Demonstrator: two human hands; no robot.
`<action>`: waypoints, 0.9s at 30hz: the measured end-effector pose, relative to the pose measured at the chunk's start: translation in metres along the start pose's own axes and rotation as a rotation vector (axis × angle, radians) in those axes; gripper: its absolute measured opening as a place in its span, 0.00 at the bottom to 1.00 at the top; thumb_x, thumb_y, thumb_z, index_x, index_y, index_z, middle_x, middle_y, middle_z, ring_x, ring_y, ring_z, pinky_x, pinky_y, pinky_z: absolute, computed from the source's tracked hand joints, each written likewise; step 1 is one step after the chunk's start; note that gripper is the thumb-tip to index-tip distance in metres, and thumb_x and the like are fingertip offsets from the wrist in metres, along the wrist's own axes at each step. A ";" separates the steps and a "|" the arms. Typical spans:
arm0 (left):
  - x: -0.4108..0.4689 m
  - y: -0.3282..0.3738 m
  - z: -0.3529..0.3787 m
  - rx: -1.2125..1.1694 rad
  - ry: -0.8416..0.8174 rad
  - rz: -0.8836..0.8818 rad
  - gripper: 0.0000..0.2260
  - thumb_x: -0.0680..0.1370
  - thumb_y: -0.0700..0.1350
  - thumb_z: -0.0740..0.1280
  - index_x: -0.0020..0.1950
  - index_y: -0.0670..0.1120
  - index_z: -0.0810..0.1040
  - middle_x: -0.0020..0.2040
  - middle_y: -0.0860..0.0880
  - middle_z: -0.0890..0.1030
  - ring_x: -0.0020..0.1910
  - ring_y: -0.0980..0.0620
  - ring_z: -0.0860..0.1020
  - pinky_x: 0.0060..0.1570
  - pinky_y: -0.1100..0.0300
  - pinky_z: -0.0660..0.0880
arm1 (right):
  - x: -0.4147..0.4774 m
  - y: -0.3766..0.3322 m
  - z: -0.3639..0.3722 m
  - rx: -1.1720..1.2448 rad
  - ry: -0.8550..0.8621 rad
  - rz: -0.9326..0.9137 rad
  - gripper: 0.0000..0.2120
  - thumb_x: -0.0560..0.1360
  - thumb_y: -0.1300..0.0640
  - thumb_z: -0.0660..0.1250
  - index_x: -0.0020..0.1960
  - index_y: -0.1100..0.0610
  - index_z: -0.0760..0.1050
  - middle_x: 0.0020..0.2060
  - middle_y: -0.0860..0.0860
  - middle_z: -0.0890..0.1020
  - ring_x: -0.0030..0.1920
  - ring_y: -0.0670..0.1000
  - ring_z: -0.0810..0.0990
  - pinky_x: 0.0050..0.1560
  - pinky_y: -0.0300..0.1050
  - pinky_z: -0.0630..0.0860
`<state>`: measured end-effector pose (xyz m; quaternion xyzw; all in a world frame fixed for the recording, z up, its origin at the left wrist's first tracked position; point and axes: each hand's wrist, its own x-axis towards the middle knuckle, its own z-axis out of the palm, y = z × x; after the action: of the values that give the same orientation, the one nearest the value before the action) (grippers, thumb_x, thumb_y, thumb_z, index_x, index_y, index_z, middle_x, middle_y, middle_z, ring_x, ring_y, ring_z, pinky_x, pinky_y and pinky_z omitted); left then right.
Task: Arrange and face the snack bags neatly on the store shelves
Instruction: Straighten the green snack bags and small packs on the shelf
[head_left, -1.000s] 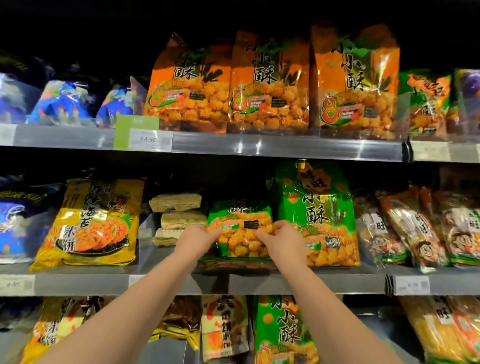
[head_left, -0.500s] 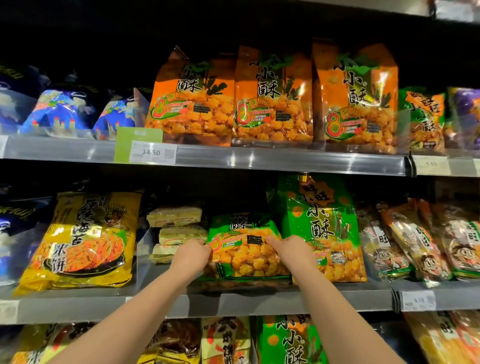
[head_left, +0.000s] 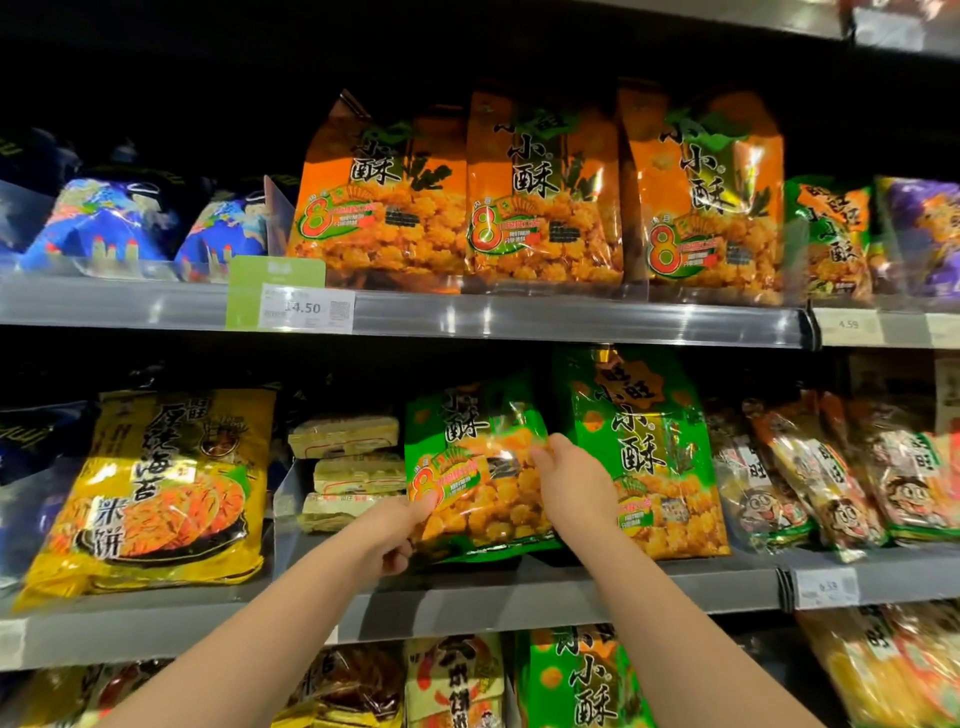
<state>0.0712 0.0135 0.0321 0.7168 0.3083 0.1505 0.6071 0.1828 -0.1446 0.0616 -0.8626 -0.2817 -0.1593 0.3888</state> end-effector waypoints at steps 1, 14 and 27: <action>0.004 -0.002 0.001 -0.027 -0.003 0.041 0.11 0.78 0.52 0.62 0.50 0.44 0.73 0.30 0.49 0.67 0.25 0.57 0.60 0.21 0.67 0.59 | 0.001 0.001 0.001 0.020 0.049 -0.036 0.12 0.81 0.47 0.52 0.50 0.53 0.70 0.36 0.48 0.76 0.38 0.52 0.76 0.36 0.45 0.70; 0.023 -0.019 0.011 0.224 0.151 0.327 0.18 0.81 0.44 0.57 0.70 0.57 0.64 0.57 0.48 0.81 0.50 0.48 0.80 0.52 0.50 0.77 | -0.005 0.045 0.025 -0.241 -0.001 -0.053 0.12 0.78 0.61 0.56 0.55 0.55 0.77 0.47 0.50 0.83 0.46 0.52 0.81 0.39 0.43 0.74; 0.021 -0.012 0.020 0.661 0.174 0.328 0.12 0.79 0.42 0.62 0.62 0.44 0.73 0.59 0.46 0.79 0.55 0.49 0.76 0.49 0.59 0.71 | -0.022 0.073 0.025 -0.245 0.141 -0.037 0.17 0.80 0.46 0.53 0.44 0.54 0.75 0.39 0.47 0.72 0.36 0.51 0.71 0.29 0.43 0.62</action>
<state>0.0960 0.0124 0.0129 0.8984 0.2718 0.1982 0.2823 0.2112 -0.1727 -0.0078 -0.8849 -0.2482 -0.2598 0.2962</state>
